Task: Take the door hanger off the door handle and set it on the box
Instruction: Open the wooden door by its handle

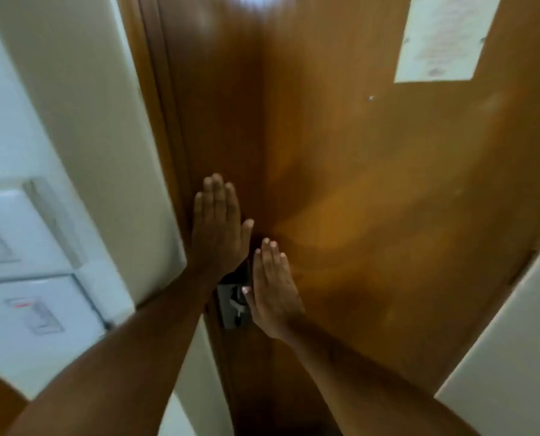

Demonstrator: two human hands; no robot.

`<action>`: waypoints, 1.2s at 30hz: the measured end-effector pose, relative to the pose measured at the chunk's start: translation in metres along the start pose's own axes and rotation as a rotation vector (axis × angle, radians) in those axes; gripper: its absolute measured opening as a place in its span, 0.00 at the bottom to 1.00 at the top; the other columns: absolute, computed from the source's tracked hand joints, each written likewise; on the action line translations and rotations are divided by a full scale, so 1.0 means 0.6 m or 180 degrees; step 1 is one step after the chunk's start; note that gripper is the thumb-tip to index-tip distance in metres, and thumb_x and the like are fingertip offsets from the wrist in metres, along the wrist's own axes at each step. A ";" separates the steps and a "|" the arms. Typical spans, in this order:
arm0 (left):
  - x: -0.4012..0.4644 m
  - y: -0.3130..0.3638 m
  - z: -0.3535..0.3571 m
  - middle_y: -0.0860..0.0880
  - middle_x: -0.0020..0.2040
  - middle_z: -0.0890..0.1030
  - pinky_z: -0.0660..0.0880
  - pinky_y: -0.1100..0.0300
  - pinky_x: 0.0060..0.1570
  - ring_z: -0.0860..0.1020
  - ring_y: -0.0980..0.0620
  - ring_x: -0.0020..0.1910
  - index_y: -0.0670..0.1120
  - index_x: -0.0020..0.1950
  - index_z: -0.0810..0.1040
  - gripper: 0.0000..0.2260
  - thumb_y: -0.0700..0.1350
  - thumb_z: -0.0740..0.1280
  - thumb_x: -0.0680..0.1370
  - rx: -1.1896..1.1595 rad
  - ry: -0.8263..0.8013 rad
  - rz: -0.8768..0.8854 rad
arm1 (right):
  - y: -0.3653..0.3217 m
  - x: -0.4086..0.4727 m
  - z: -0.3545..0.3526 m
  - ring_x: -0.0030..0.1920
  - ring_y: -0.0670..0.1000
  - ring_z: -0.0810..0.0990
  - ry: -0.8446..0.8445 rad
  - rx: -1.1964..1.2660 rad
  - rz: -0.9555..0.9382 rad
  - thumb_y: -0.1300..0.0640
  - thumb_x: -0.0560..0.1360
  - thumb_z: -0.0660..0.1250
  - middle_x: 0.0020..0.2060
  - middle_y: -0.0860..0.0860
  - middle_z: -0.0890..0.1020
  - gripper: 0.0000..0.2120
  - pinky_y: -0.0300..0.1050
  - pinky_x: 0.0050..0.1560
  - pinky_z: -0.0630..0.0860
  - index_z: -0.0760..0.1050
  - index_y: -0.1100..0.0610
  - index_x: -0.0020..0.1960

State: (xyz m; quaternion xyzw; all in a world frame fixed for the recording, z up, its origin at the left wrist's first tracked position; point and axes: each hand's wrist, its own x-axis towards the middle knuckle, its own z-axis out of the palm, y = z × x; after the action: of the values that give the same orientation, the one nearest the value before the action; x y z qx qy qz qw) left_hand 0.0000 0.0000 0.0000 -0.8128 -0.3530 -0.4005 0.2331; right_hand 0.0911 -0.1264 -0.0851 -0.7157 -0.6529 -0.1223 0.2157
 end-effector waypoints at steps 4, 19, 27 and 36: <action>0.025 0.024 -0.004 0.32 0.80 0.55 0.39 0.46 0.78 0.49 0.35 0.80 0.35 0.80 0.47 0.36 0.55 0.55 0.80 0.0113 0.0046 0.0035 | -0.005 -0.029 0.053 0.45 0.58 0.80 -0.0154 0.0077 0.0236 0.47 0.84 0.59 0.44 0.56 0.81 0.15 0.55 0.52 0.77 0.79 0.56 0.50; -0.010 0.024 -0.028 0.29 0.78 0.61 0.51 0.40 0.77 0.58 0.31 0.78 0.31 0.77 0.57 0.34 0.48 0.62 0.77 -0.0069 0.0063 0.0041 | -0.017 -0.043 0.096 0.18 0.42 0.60 -0.0113 0.0795 0.0741 0.34 0.79 0.65 0.17 0.43 0.60 0.34 0.33 0.26 0.54 0.59 0.53 0.23; -0.068 0.066 -0.115 0.31 0.78 0.62 0.51 0.42 0.78 0.58 0.33 0.79 0.33 0.78 0.56 0.32 0.48 0.60 0.79 -0.0223 0.0043 -0.0063 | -0.027 -0.112 0.032 0.17 0.45 0.66 -0.0214 -0.0015 -0.0003 0.34 0.79 0.63 0.18 0.44 0.67 0.32 0.34 0.26 0.58 0.59 0.51 0.25; -0.213 0.084 -0.238 0.35 0.81 0.52 0.48 0.42 0.78 0.47 0.38 0.81 0.37 0.80 0.48 0.30 0.50 0.54 0.83 -0.1266 0.0430 0.0377 | -0.051 -0.274 -0.039 0.22 0.47 0.71 0.0346 -0.0141 -0.0076 0.34 0.79 0.61 0.23 0.45 0.72 0.27 0.40 0.30 0.68 0.70 0.50 0.28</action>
State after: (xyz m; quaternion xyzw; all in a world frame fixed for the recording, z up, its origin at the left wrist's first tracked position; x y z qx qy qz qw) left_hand -0.0864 -0.1763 -0.0276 -0.8334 -0.2023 -0.5014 0.1143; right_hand 0.0443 -0.2806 -0.1349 -0.7048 -0.6458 -0.1779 0.2334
